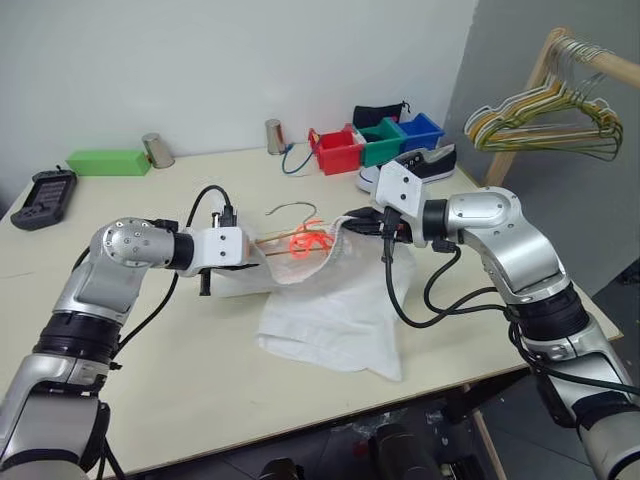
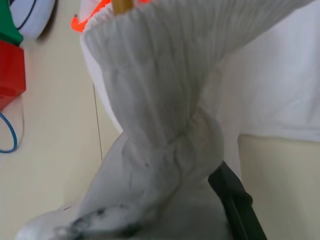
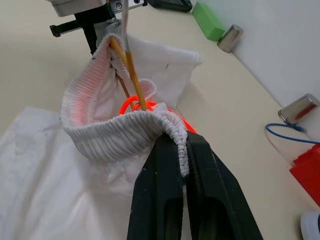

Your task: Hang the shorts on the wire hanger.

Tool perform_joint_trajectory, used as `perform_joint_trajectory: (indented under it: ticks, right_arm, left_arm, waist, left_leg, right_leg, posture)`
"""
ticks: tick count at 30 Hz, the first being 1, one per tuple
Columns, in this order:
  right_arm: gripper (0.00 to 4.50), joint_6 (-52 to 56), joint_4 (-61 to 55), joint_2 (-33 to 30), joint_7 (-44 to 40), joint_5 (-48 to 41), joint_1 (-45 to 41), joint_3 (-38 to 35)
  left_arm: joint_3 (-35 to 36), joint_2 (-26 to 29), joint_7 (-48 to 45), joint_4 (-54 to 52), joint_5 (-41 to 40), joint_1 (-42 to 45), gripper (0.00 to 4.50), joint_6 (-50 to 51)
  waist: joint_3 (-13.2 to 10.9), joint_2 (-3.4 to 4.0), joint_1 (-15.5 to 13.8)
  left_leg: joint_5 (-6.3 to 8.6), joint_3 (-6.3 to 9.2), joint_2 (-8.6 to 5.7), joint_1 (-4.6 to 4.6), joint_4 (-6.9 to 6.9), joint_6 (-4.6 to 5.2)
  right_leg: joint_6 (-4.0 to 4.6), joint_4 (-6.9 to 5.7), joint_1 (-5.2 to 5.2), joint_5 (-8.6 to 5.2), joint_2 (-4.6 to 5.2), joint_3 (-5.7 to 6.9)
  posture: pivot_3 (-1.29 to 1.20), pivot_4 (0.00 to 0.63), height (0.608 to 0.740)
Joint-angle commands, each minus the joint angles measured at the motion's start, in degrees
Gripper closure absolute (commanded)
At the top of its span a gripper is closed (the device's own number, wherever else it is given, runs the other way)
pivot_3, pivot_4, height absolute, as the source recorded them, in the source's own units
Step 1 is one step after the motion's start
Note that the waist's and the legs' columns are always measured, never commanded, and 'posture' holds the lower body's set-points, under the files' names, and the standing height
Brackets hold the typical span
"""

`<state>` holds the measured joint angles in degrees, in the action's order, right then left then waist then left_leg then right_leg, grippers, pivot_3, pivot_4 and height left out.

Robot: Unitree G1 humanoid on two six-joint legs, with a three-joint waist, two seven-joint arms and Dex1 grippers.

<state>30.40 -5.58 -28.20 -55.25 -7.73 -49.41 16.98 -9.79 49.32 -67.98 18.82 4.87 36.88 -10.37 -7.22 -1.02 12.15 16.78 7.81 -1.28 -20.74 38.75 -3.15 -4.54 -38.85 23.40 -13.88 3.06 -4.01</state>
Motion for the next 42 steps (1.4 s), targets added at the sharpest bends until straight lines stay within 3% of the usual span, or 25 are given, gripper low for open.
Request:
perform_joint_trajectory:
  ticks: [1, 4, 11, 20, 36, 39, 42]
  right_arm:
    - [4.45, -0.5, -1.1, 0.0, 1.0, 1.8, -0.7, 0.8]
    - [4.45, -1.4, -0.3, -0.8, 0.4, 3.0, -0.3, 1.5]
    - [2.72, -2.7, 0.1, -4.9, -4.0, 3.0, 1.2, 1.8]
    - [0.94, -5.0, 7.3, -6.4, -5.8, 4.8, -1.6, 2.6]
    - [0.94, -20.7, 20.5, -5.3, -7.1, 16.5, -6.2, 8.7]
    - [1.41, -22.0, 21.8, -4.8, -7.5, 17.0, -6.5, 8.4]
    - [2.22, -24.0, 23.1, -4.7, -7.8, 17.7, -6.7, 8.5]
  left_arm:
    - [0.8, -2.2, 1.6, -2.0, -1.4, 2.6, 4.40, 0.1]
    - [1.1, -3.3, 2.7, -2.0, -0.9, 2.8, 4.40, 0.0]
    - [1.9, -3.4, 2.8, -1.3, -0.7, 2.4, 4.40, -0.7]
    - [2.0, -3.5, 1.6, -3.0, -2.8, 1.9, 4.40, -0.7]
    - [2.0, -1.4, -0.4, -8.5, -4.2, -0.3, 4.40, 0.1]
    - [2.3, -0.9, -0.2, -8.9, -4.4, -0.7, 4.40, 0.2]
    - [2.6, -0.6, 0.2, -9.1, -4.4, -0.8, 4.40, 0.2]
  waist:
    - [0.0, 0.00, 0.5]
    - [0.0, 0.00, 0.8]
    - [0.0, 0.00, 1.7]
    - [0.0, 0.00, 2.3]
    - [0.0, 0.01, 2.2]
    - [0.0, 0.00, 2.1]
    - [0.0, 0.00, 2.1]
  left_leg:
    - [0.00, 0.00, 0.00, 0.00, 0.00, 0.00]
    - [0.00, 0.00, -0.01, 0.00, 0.00, 0.00]
    - [0.00, 0.00, 0.00, 0.00, 0.00, 0.00]
    - [0.00, -0.02, -0.01, 0.01, 0.00, 0.00]
    - [0.00, -0.01, 0.00, 0.02, -0.01, 0.00]
    - [0.00, -0.01, -0.01, 0.02, -0.01, 0.00]
    - [0.00, 0.00, -0.01, 0.02, -0.01, 0.00]
  right_leg:
    - [0.00, 0.00, 0.00, 0.00, 0.00, 0.00]
    - [0.00, 0.00, 0.00, 0.00, 0.01, 0.00]
    - [-0.01, 0.00, 0.00, 0.00, 0.01, 0.00]
    - [-0.03, 0.01, 0.00, -0.02, 0.02, -0.01]
    - [-0.01, 0.01, 0.00, -0.01, 0.01, -0.01]
    - [-0.01, 0.01, 0.00, 0.00, 0.02, -0.01]
    - [0.00, 0.01, 0.00, 0.00, 0.02, -0.01]
  posture:
    - [-0.22, 0.043, 0.740]
    - [-0.23, 0.042, 0.740]
    - [-0.22, 0.041, 0.740]
    - [-0.22, 0.044, 0.740]
    - [-0.18, 0.052, 0.740]
    - [-0.18, 0.051, 0.740]
    - [-0.17, 0.051, 0.740]
